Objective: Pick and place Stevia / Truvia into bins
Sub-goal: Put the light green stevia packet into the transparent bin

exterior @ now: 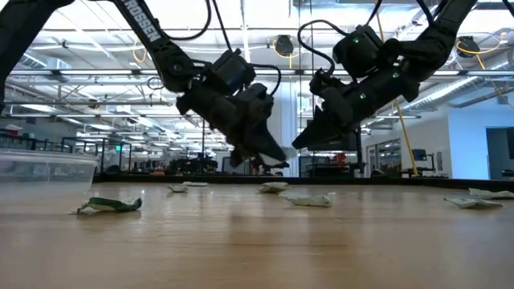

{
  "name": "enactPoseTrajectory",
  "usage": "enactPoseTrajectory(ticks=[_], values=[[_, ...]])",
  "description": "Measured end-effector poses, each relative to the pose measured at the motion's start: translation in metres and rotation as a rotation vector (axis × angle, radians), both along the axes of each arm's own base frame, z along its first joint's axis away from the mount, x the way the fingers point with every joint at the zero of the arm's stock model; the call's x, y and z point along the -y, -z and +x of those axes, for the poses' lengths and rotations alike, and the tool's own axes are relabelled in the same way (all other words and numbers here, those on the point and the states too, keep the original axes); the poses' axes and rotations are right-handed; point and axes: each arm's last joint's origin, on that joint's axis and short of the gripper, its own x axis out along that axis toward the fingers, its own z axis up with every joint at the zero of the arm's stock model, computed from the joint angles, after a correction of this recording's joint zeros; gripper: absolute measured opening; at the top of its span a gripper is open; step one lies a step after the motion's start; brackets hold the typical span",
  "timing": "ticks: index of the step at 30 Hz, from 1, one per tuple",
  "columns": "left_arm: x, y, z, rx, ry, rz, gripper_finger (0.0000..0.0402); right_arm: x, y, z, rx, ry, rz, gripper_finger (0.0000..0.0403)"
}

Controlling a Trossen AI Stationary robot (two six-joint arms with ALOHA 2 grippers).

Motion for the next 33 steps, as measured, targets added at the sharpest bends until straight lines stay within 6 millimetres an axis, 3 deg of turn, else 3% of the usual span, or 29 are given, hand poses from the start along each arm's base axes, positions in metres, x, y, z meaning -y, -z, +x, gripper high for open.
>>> enactPoseTrajectory(ticks=[4,8,14,17,20,24,33], values=[[0.001,-0.021,-0.025,-0.149,0.030,-0.022,0.0005,0.001,-0.010,0.002,0.088,0.011,0.000,0.0088],[0.011,-0.064,-0.066,-0.277,0.100,-0.001,0.0005,0.002,-0.018,0.002,0.137,0.016,-0.015,0.0102],[0.051,-0.128,-0.153,-0.537,0.136,-0.052,0.0008,0.009,-0.019,-0.001,0.140,0.052,0.005,0.0106],[0.073,-0.150,-0.196,-0.691,0.056,-0.101,0.0005,0.011,-0.018,-0.002,0.122,0.060,0.011,0.0105],[0.089,-0.163,-0.224,-0.756,-0.081,-0.116,0.0006,0.013,-0.018,-0.002,0.124,0.067,0.010,0.0107],[0.100,-0.154,-0.235,-0.741,-0.240,-0.114,0.0012,0.015,-0.018,-0.003,0.122,0.076,0.009,0.0105],[0.106,-0.054,-0.223,-0.752,-0.275,-0.117,0.0020,0.021,-0.018,-0.005,0.122,0.096,0.006,0.0106]])
